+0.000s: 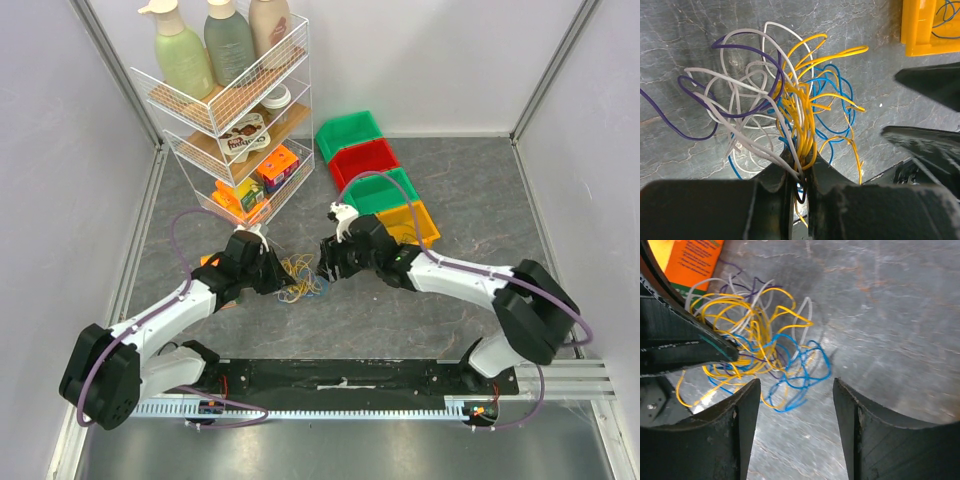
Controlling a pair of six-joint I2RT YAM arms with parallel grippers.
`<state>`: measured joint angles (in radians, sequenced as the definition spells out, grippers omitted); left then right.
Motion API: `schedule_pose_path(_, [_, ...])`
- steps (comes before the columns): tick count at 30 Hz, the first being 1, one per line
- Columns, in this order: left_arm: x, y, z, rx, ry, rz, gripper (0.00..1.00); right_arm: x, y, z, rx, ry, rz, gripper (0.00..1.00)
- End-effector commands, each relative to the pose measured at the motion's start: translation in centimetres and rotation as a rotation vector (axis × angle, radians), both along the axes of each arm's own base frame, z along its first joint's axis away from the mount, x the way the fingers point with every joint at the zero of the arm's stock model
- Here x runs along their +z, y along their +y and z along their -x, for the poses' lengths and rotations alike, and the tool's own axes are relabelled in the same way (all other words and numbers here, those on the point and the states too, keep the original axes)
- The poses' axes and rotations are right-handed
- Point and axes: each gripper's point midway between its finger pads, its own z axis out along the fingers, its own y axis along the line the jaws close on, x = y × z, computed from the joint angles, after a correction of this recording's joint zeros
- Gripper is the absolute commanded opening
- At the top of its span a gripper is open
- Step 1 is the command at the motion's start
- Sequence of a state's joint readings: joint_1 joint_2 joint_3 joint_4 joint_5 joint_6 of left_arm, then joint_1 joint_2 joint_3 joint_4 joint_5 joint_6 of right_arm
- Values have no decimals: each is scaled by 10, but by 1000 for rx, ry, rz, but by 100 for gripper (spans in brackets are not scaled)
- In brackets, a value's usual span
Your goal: Untangle the cables
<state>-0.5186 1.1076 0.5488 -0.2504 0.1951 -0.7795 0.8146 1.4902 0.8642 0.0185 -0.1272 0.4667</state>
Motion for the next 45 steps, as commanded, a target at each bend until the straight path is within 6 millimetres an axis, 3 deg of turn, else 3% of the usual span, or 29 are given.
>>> schedule_pose_path(1, [15,-8,-7,-18,-54,50,17,27,48,1,125,-41,-189,61])
schedule_pose_path(6, [16,-9,-5,-19,-55,59,17,13,63,10,197,-54,-172,51])
schedule_pose_path(9, [17,-8,-6,-14,-58,57,17,5,65,6,177,-74,-123,35])
schedule_pose_path(12, [19,-8,-8,-14,-62,54,17,1,47,-24,9,-129,20,0])
schedule_pose_path(14, [19,-6,-9,-6,-63,44,17,16,23,-37,-111,-183,85,0])
schedule_pose_path(16, [15,-2,-9,11,-62,20,22,42,12,-34,-127,-231,80,0])
schedule_pose_path(18, [11,4,-11,33,-58,-9,35,64,4,-23,-116,-246,47,0])
schedule_pose_path(22, [11,6,-17,39,-78,-36,61,105,7,9,-36,-207,-121,0])
schedule_pose_path(26, [10,0,-26,30,-77,-31,65,134,22,35,63,-145,-266,0])
schedule_pose_path(31, [7,-20,-27,-27,-41,34,68,161,26,36,66,-154,-318,0])
schedule_pose_path(32, [3,-20,-27,-28,-30,32,68,175,26,37,72,-171,-334,0])
schedule_pose_path(36, [-22,-11,-24,1,32,-31,49,246,12,39,62,-292,-401,0])
schedule_pose_path(41, [-44,-1,-16,19,81,-90,29,331,-38,38,-57,-492,-399,0])
schedule_pose_path(43, [-43,2,-17,23,76,-101,17,349,-68,33,-159,-570,-373,0])
schedule_pose_path(45, [-43,5,-17,34,73,-112,3,351,-100,21,-299,-622,-301,0])
